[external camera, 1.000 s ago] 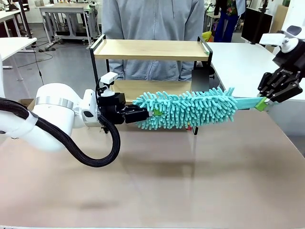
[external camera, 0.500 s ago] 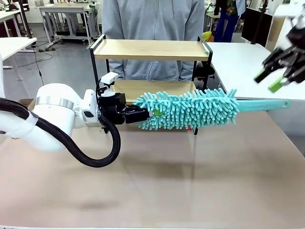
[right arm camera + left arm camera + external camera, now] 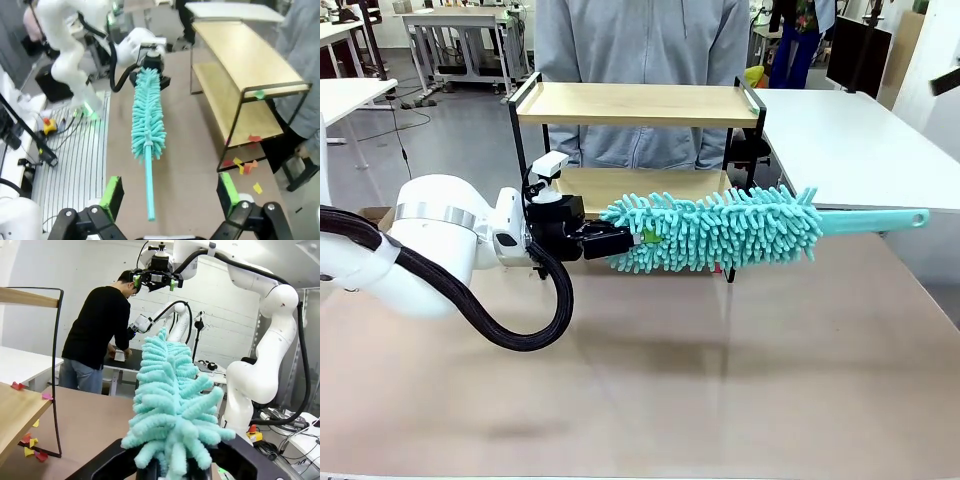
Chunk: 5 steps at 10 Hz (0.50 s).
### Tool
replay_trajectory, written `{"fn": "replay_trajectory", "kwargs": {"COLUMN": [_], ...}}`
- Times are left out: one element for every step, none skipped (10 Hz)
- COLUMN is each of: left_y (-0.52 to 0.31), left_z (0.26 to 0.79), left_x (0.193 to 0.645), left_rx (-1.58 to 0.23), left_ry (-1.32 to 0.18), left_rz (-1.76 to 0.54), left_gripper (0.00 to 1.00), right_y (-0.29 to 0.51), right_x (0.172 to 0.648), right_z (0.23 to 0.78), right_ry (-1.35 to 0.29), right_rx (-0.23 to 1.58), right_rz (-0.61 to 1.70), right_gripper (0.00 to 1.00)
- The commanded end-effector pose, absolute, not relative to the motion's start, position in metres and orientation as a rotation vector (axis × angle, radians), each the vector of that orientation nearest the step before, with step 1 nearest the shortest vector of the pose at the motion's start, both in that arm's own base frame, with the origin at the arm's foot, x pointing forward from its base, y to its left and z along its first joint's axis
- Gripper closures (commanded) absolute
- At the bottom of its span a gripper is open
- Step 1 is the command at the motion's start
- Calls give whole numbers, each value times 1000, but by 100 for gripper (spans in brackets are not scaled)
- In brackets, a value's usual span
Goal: Clean the shelf.
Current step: Hand the Duster back to the human.
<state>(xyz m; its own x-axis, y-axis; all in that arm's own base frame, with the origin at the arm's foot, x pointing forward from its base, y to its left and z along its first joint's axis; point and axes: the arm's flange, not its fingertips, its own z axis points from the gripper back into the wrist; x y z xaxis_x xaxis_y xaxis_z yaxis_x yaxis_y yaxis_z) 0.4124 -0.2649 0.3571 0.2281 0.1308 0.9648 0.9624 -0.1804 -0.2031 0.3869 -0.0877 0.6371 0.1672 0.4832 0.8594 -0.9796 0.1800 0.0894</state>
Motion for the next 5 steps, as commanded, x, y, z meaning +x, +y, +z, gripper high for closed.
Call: {"fn": "replay_trajectory", "kwargs": {"left_y": [-265,-265,-265,-265,-257], "left_z": [360,360,360,357,374], "left_x": [413,413,413,412,413], "left_rx": [-1545,-1545,-1545,-1538,-1484], "left_ry": [-1074,-1074,-1074,-1067,-1062], "left_rz": [-1090,-1090,-1090,-1086,-1111], "left_gripper": [100,100,100,83,83], "right_y": [-104,-104,-103,-103,-103], "right_x": [391,391,386,386,386], "right_z": [636,635,635,635,635], "right_ry": [-869,-842,-831,-831,-831], "right_rx": [840,877,802,802,802], "right_rz": [1162,1154,1164,1164,1164], "right_gripper": [0,0,0,0,0]}}
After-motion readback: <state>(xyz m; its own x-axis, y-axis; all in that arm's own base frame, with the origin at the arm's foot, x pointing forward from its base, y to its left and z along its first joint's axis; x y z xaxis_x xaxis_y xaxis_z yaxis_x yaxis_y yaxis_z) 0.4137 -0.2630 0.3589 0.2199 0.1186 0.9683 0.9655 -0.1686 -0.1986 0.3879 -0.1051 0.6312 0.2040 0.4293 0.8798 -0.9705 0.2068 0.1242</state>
